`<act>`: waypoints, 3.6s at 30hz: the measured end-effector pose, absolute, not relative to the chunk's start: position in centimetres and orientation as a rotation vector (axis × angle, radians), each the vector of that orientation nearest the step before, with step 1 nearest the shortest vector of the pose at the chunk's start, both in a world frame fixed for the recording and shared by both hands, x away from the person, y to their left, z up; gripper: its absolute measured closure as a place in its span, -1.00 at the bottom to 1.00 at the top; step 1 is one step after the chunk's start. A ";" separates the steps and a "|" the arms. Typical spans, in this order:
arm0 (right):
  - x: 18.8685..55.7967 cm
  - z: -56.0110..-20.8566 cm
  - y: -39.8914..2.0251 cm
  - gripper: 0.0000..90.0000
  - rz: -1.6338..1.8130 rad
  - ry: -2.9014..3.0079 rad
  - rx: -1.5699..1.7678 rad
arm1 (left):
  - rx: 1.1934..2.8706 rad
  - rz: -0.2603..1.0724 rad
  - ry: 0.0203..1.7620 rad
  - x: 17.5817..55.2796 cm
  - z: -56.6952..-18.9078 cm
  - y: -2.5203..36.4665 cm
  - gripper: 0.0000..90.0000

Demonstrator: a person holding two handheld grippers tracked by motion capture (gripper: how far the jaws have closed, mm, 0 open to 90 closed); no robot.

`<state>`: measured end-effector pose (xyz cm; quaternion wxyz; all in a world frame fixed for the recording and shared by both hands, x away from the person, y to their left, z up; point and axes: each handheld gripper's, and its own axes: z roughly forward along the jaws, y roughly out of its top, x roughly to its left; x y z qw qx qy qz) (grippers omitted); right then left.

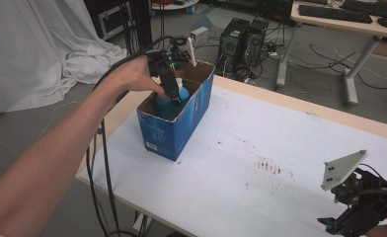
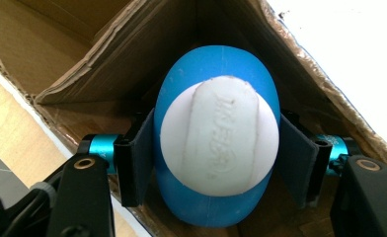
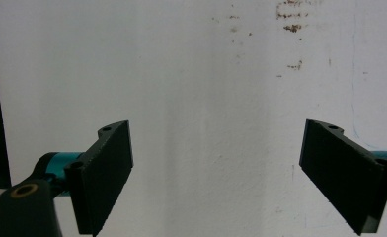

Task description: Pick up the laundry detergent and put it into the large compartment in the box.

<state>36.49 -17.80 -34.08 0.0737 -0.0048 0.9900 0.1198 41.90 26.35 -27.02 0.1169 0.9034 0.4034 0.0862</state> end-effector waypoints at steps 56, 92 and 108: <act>36.4 -34.6 -17.2 -0.73 0.334 2.993 -0.023 | 2.670 0.282 1.191 42.1 -26.0 25.9 -0.31; 36.4 -34.3 -17.4 -0.73 0.343 2.994 -0.003 | 2.651 0.455 0.903 40.6 -16.4 20.1 -0.65; 36.5 -34.0 -17.6 -0.73 0.361 2.987 0.012 | 2.750 0.426 0.655 40.7 -16.2 12.0 -0.65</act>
